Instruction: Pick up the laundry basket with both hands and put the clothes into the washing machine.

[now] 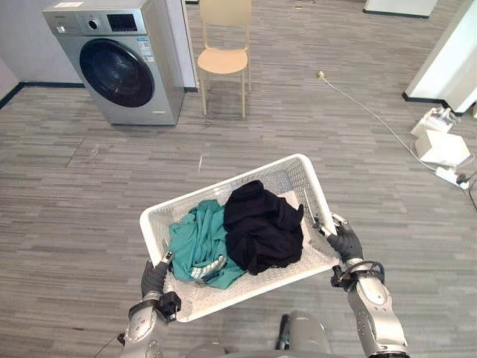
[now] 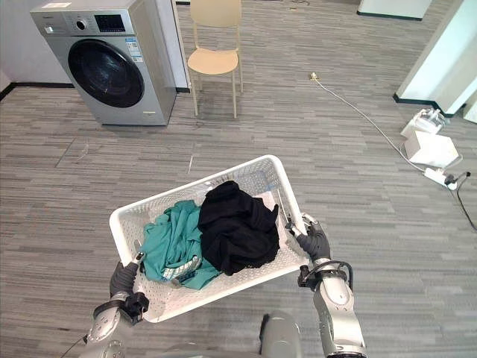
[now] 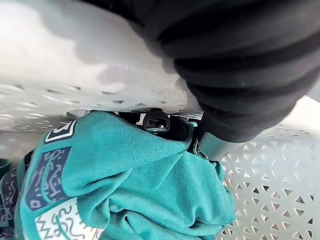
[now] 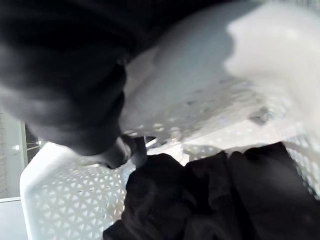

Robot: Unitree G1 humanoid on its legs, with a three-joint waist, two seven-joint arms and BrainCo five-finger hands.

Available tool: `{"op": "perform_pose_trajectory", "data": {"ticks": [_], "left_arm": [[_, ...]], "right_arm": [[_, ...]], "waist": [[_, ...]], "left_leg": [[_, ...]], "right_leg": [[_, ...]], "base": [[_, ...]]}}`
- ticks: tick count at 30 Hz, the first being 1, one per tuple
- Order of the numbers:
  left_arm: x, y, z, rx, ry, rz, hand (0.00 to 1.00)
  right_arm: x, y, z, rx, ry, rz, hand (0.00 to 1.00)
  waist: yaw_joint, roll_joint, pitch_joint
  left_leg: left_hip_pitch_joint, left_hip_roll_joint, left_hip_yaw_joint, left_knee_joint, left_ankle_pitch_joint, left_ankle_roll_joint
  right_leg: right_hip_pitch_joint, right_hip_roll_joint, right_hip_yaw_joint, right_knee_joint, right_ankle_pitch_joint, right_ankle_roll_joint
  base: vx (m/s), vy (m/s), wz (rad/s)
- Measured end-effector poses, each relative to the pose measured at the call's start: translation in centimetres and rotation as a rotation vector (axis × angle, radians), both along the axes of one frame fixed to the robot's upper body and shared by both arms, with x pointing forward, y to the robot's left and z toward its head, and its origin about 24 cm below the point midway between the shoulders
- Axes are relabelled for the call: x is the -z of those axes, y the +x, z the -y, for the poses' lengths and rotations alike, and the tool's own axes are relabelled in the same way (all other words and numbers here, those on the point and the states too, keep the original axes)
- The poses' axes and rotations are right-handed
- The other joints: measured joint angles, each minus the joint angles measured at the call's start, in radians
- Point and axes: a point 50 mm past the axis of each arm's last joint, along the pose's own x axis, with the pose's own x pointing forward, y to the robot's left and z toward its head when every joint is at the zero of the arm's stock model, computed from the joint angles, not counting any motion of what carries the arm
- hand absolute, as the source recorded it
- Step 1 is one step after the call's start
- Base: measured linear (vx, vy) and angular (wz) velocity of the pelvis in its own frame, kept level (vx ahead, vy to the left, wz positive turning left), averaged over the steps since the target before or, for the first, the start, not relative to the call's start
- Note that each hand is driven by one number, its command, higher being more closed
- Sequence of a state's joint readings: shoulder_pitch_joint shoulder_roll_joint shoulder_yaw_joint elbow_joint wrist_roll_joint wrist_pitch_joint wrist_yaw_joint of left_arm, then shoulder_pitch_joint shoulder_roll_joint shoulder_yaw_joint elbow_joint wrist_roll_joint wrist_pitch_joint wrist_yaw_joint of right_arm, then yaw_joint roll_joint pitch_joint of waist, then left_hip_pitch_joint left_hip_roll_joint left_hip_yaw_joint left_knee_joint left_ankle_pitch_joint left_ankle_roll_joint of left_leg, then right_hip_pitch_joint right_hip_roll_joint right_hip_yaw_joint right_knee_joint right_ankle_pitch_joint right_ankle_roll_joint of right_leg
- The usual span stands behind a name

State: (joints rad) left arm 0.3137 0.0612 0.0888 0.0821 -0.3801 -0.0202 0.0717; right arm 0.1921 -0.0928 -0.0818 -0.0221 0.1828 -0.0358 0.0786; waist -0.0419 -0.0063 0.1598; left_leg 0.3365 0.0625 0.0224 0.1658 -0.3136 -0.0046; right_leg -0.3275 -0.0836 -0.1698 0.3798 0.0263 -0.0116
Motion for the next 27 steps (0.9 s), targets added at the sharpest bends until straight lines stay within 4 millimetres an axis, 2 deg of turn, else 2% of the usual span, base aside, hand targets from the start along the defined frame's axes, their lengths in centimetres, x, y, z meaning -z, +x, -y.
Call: {"op": "perform_pose_trajectory", "data": {"ticks": [1, 2, 3, 4, 5, 6, 7, 8, 9, 10, 11, 12, 13, 14, 15, 16, 17, 18, 19, 20, 21, 22, 23, 24, 25, 26, 27], "left_arm": [[0.1, -0.5, 0.1, -0.007, 0.0, -0.011, 1.0], [0.1, -0.5, 0.2, -0.008, -0.006, -0.005, 1.0], [0.0, -0.6, 0.3, -0.012, -0.012, -0.003, 1.0], [0.1, -1.3, 0.3, -0.035, -0.021, -0.009, 1.0], [0.1, -1.7, 0.3, -0.048, -0.028, -0.011, 1.0], [0.0, -2.0, 0.3, -0.048, -0.025, -0.012, 1.0], [0.0, -2.0, 0.2, -0.046, -0.021, -0.013, 1.0], [0.0, -2.0, -0.1, -0.05, -0.015, -0.012, 1.0], [-0.1, -1.9, -0.1, -0.057, -0.015, -0.003, 1.0], [-0.2, -1.8, -0.1, -0.056, -0.014, 0.003, 1.0], [-0.3, -1.5, 0.0, -0.053, -0.016, 0.013, 1.0], [-0.3, -1.5, 0.1, -0.055, -0.021, 0.015, 1.0], [-0.4, -1.5, 0.2, -0.056, -0.025, 0.018, 1.0], [-0.4, -1.4, 0.3, -0.054, -0.031, 0.019, 1.0], [-0.1, -1.7, 0.3, -0.054, -0.031, 0.001, 1.0], [0.0, -1.8, 0.1, -0.051, -0.023, -0.009, 1.0], [0.0, -1.8, 0.1, -0.049, -0.024, -0.009, 1.0], [0.0, -1.8, 0.1, -0.051, -0.022, -0.009, 1.0], [0.1, -1.9, -0.2, -0.054, -0.016, -0.021, 1.0], [0.1, -1.9, -0.2, -0.047, -0.013, -0.029, 1.0], [0.2, -2.0, -0.3, -0.045, 0.0, -0.037, 1.0], [0.1, -1.9, -0.4, -0.054, 0.005, -0.035, 1.0], [0.0, -1.8, -0.6, -0.054, 0.014, -0.033, 1.0], [-0.1, -1.7, -0.6, -0.051, 0.019, -0.031, 1.0], [-0.2, -1.5, -0.7, -0.047, 0.025, -0.024, 1.0], [-0.5, -1.3, -0.9, -0.045, 0.034, -0.01, 1.0], [-0.7, -1.1, -1.0, -0.042, 0.04, -0.001, 1.0]], "right_arm": [[0.0, -0.1, 0.0, 0.002, -0.007, -0.006, 1.0], [-0.2, -0.2, 0.2, 0.001, -0.011, -0.001, 1.0], [-0.4, -0.3, 0.2, -0.002, -0.018, 0.007, 1.0], [-0.8, -0.5, -0.1, -0.029, -0.034, 0.019, 1.0], [-1.0, -0.6, -0.2, -0.036, -0.036, 0.023, 1.0], [-0.9, -0.8, -0.2, -0.035, -0.033, 0.018, 1.0], [-0.8, -0.9, -0.2, -0.034, -0.032, 0.014, 1.0], [-0.9, -0.7, -0.3, -0.037, -0.031, 0.02, 1.0], [-1.1, -0.5, -0.3, -0.041, -0.031, 0.029, 1.0], [-1.2, -0.4, -0.3, -0.041, -0.031, 0.035, 1.0], [-1.3, -0.2, -0.2, -0.038, -0.032, 0.04, 1.0], [-1.4, -0.2, -0.1, -0.038, -0.037, 0.045, 1.0], [-1.5, -0.2, 0.0, -0.038, -0.044, 0.05, 1.0], [-1.4, -0.1, 0.2, -0.039, -0.052, 0.048, 1.0], [-0.9, 0.0, 0.1, -0.038, -0.044, 0.025, 1.0], [-0.3, -0.1, 0.0, -0.035, -0.032, 0.005, 1.0], [-0.3, 0.0, 0.1, -0.033, -0.035, 0.003, 1.0], [-0.2, 0.3, 0.0, -0.037, -0.031, 0.002, 1.0], [0.4, 0.7, -0.3, -0.05, -0.014, -0.022, 1.0], [0.8, 0.6, -0.3, -0.045, -0.007, -0.038, 1.0], [1.2, 0.3, -0.5, -0.044, 0.004, -0.053, 1.0], [1.1, 0.4, -0.6, -0.045, 0.007, -0.046, 1.0], [1.1, 0.4, -0.7, -0.045, 0.008, -0.042, 1.0], [1.0, 0.4, -0.7, -0.046, 0.009, -0.039, 1.0], [0.9, 0.4, -0.8, -0.043, 0.016, -0.031, 1.0], [0.5, 0.4, -1.0, -0.039, 0.025, -0.014, 1.0], [0.4, 0.3, -1.0, -0.037, 0.028, -0.006, 1.0]], "waist": [[0.004, 0.036, -0.008], [0.004, 0.054, 0.0], [0.006, 0.071, 0.01], [0.025, 0.094, 0.012], [0.039, 0.102, 0.017], [0.055, 0.099, 0.019], [0.058, 0.083, 0.025], [0.062, 0.066, 0.023], [0.069, 0.052, 0.02], [0.076, 0.049, 0.02], [0.083, 0.046, 0.018], [0.083, 0.041, 0.008], [0.082, 0.06, -0.001], [0.084, 0.067, -0.001], [0.09, 0.055, -0.014], [0.077, 0.011, -0.036], [0.075, 0.002, -0.039], [0.075, -0.009, -0.034], [0.08, -0.029, -0.021], [0.077, -0.029, -0.019], [0.063, -0.028, -0.016], [0.054, -0.022, -0.009], [0.052, -0.01, -0.002], [0.05, -0.003, 0.001], [0.025, 0.013, 0.004], [0.012, 0.025, 0.007], [0.009, 0.028, 0.01]], "left_leg": [[-0.09, 0.053, -0.004, 0.278, 0.015, -0.024], [-0.138, 0.076, -0.003, 0.414, 0.051, -0.036], [-0.197, 0.1, -0.002, 0.555, 0.121, -0.039], [-0.315, 0.143, -0.009, 0.819, 0.3, -0.06], [-0.396, 0.15, -0.025, 0.985, 0.298, -0.069], [-0.487, 0.143, -0.017, 1.104, 0.274, -0.051], [-0.523, 0.142, 0.003, 1.115, 0.257, -0.026], [-0.589, 0.143, 0.063, 1.056, 0.211, 0.003], [-0.65, 0.143, 0.11, 0.923, 0.171, 0.009], [-0.673, 0.138, 0.132, 0.819, 0.161, 0.004], [-0.674, 0.102, 0.15, 0.532, 0.171, -0.011], [-0.653, 0.062, 0.146, 0.196, 0.214, -0.066], [-0.655, 0.057, 0.142, 0.096, 0.232, -0.092], [-0.674, 0.046, 0.146, 0.063, 0.302, -0.084], [-0.646, 0.017, 0.156, 0.081, 0.39, -0.001], [-0.625, -0.031, 0.171, 0.097, 0.379, 0.038], [-0.616, -0.045, 0.18, 0.104, 0.355, 0.05], [-0.593, -0.057, 0.196, 0.131, 0.324, 0.052], [-0.521, -0.08, 0.202, 0.13, 0.289, 0.055], [-0.475, -0.088, 0.196, 0.12, 0.268, 0.054], [-0.387, -0.103, 0.176, 0.094, 0.225, 0.067], [-0.327, -0.106, 0.165, 0.086, 0.193, 0.073], [-0.259, -0.105, 0.148, 0.067, 0.166, 0.081], [-0.227, -0.102, 0.135, 0.052, 0.159, 0.082], [-0.181, -0.081, 0.103, 0.028, 0.137, 0.077], [-0.147, -0.061, 0.077, 0.007, 0.094, 0.06], [-0.136, -0.054, 0.065, 0.003, 0.07, 0.054]], "right_leg": [[0.027, 0.027, -0.026, 0.06, -0.094, -0.018], [0.053, 0.051, -0.031, 0.063, -0.117, -0.027], [0.086, 0.072, -0.032, 0.061, -0.139, -0.035], [0.149, 0.116, -0.016, 0.042, -0.182, -0.061], [0.205, 0.142, 0.001, 0.025, -0.205, -0.076], [0.29, 0.153, 0.023, -0.009, -0.225, -0.081], [0.329, 0.153, 0.034, -0.038, -0.231, -0.083], [0.408, 0.149, 0.058, -0.101, -0.235, -0.083], [0.465, 0.145, 0.077, -0.154, -0.235, -0.082], [0.493, 0.141, 0.09, -0.18, -0.237, -0.079], [0.536, 0.122, 0.103, -0.221, -0.244, -0.068], [0.568, 0.111, 0.114, -0.256, -0.258, -0.043], [0.586, 0.113, 0.121, -0.273, -0.266, -0.028], [0.618, 0.107, 0.134, -0.283, -0.292, 0.012], [0.661, 0.07, 0.162, -0.275, -0.308, 0.039], [0.642, 0.009, 0.173, -0.199, -0.315, 0.051], [0.614, -0.006, 0.181, -0.124, -0.313, 0.055], [0.561, -0.024, 0.196, 0.026, -0.291, 0.086], [0.475, -0.039, 0.207, 0.294, -0.174, 0.105], [0.431, -0.042, 0.208, 0.415, -0.058, 0.11], [0.345, -0.053, 0.21, 0.634, 0.057, 0.09], [0.274, -0.051, 0.211, 0.774, 0.027, 0.063], [0.184, -0.054, 0.198, 0.867, -0.051, 0.018], [0.146, -0.058, 0.181, 0.866, -0.082, 0.007], [0.084, -0.062, 0.133, 0.796, -0.14, -0.005], [0.021, -0.067, 0.096, 0.674, -0.175, 0.007], [-0.004, -0.076, 0.082, 0.595, -0.181, 0.016]], "base": [[0.59, -0.232, 0.06], [0.72, -0.3, -0.01], [0.48, -0.183, -0.26], [0.49, -0.144, -0.57], [0.61, -0.113, -0.81], [0.51, -0.074, -0.62], [0.75, -0.139, -0.5], [0.73, -0.133, -0.47], [0.74, -0.116, -0.53], [0.64, -0.023, -0.57], [0.66, 0.023, -0.51], [0.65, 0.05, -0.42], [0.64, 0.121, -0.42], [0.67, 0.216, -0.54], [0.83, 0.308, -0.42], [0.73, 0.264, -0.22], [0.74, 0.259, 0.01], [0.7, 0.232, -0.19], [0.67, 0.237, -0.12], [0.63, 0.202, 0.12], [0.62, 0.157, 0.38], [0.7, 0.138, 0.41], [0.56, 0.069, 0.32], [0.52, 0.006, 0.53], [0.5, -0.045, 0.76], [0.49, -0.066, 0.82], [0.52, -0.127, 0.66]]}}
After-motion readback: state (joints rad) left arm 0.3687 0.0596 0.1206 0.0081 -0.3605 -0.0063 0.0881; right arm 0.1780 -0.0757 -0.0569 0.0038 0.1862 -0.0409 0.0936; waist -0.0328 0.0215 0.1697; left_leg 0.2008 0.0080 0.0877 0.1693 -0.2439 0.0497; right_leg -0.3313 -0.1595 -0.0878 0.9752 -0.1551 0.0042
